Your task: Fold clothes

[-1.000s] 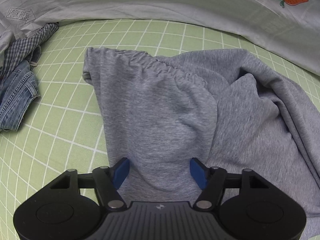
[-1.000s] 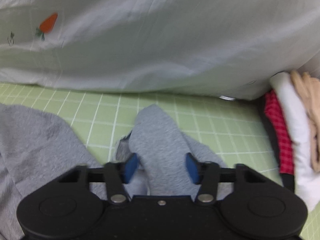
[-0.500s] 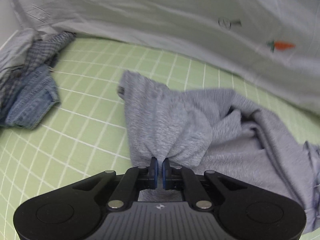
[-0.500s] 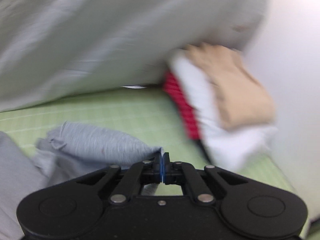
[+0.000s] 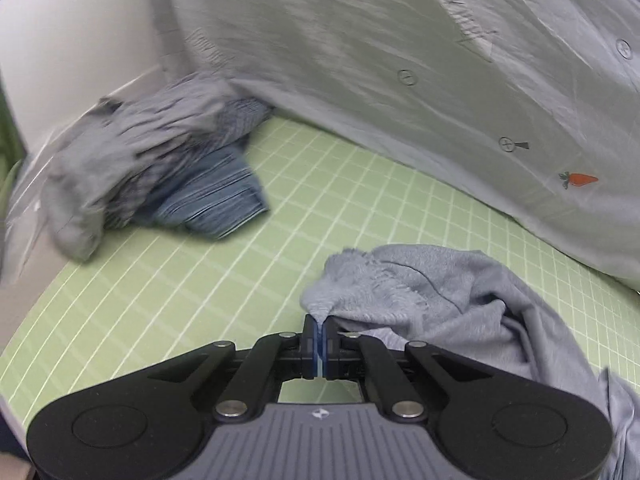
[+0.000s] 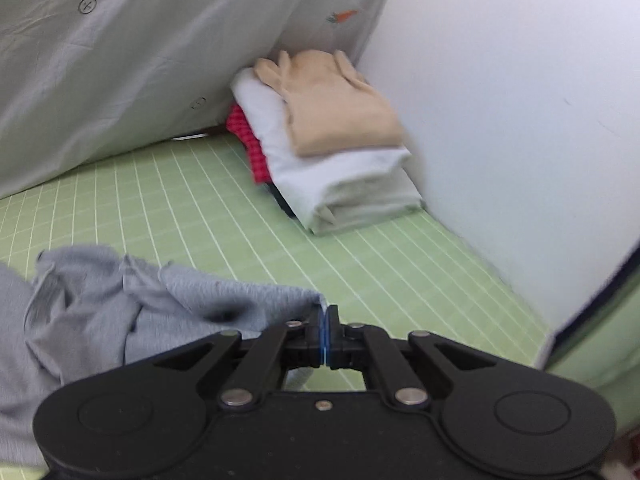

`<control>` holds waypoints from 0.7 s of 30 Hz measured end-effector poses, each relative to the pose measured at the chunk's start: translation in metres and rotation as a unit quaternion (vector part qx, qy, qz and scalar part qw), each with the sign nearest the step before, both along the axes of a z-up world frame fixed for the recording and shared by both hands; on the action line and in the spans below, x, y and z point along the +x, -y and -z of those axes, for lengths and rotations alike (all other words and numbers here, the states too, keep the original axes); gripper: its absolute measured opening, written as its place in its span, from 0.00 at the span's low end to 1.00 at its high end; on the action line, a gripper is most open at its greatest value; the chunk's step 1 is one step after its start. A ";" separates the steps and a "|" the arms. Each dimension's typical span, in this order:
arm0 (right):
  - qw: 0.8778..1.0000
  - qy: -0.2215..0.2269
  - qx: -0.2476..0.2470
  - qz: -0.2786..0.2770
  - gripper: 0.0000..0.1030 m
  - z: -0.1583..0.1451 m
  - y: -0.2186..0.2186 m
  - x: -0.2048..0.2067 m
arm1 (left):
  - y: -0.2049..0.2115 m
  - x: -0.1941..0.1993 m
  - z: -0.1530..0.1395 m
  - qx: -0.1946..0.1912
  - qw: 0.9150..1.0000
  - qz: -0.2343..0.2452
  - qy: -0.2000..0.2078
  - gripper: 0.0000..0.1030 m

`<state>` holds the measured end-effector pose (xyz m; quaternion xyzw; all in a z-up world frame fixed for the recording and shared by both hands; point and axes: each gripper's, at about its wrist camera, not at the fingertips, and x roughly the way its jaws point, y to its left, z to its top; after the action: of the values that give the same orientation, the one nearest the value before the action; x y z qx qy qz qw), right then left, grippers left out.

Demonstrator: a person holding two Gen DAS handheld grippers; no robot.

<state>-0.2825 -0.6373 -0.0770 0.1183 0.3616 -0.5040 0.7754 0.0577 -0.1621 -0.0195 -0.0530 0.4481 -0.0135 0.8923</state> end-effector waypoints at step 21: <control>0.950 -0.005 0.104 -0.294 0.71 0.056 -0.086 0.165 | 0.041 -0.018 0.019 0.015 0.999 0.014 -0.028 0.78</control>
<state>-0.1174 -0.5518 -0.1325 0.0841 0.4342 -0.2141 0.8709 0.0400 -0.2027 -0.0382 -0.0337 0.4737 -0.0175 0.8798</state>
